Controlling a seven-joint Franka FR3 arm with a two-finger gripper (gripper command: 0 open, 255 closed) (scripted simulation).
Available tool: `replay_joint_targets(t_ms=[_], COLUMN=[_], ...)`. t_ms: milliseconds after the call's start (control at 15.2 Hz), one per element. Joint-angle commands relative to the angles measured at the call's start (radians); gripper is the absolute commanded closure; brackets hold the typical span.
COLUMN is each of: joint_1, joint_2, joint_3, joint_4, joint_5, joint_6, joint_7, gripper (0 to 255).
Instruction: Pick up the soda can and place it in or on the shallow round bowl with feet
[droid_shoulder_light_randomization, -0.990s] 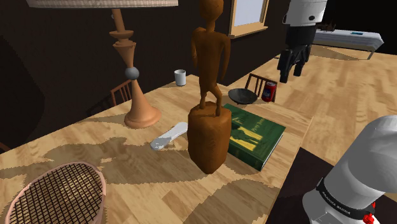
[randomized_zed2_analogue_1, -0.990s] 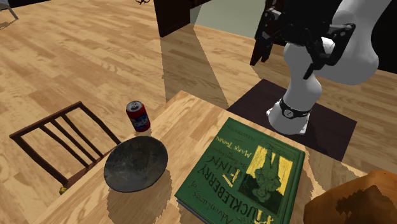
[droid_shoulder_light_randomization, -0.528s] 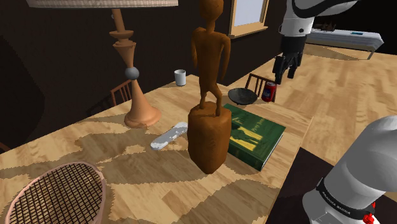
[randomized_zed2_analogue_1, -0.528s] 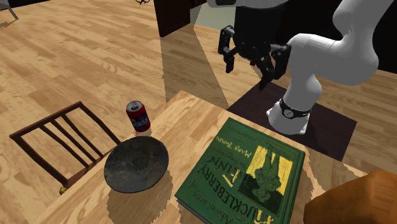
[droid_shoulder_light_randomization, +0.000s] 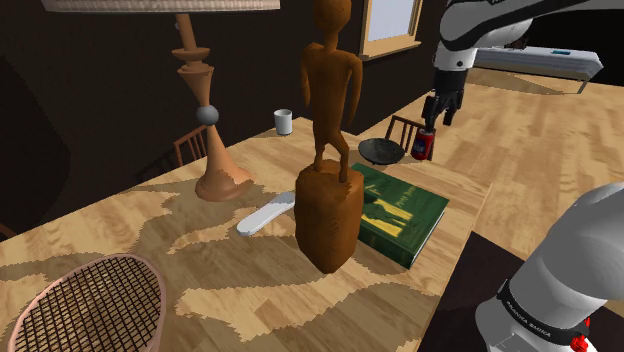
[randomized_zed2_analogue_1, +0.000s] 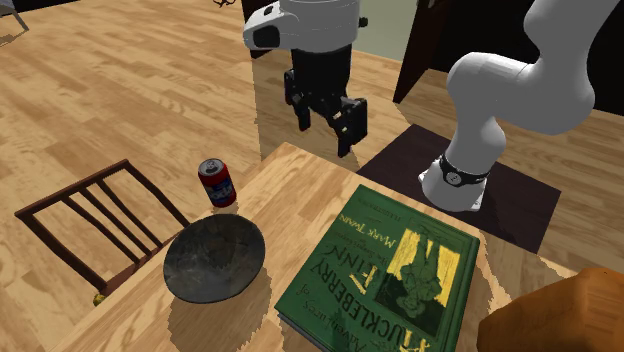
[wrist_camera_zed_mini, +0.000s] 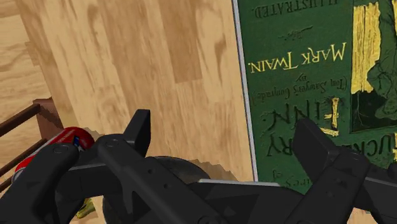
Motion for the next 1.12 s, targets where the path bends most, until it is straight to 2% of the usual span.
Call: replay_joint_targets(t_ms=[0, 264, 594, 1056], joint_1=[-0.003, -0.012, -0.034, -0.114], joint_2=[0.074, 0.213, 0.401, 0.678], joint_3=[-0.032, -0.088, -0.142, -0.163], joint_4=[0.040, 0.117, 0.241, 0.473], joint_5=[0.008, 0.045, 0.128, 0.283], joint_6=[0.042, 0.116, 0.182, 0.215], joint_7=[-0.035, -0.109, -0.213, -0.355], gripper=[0, 0, 0, 0])
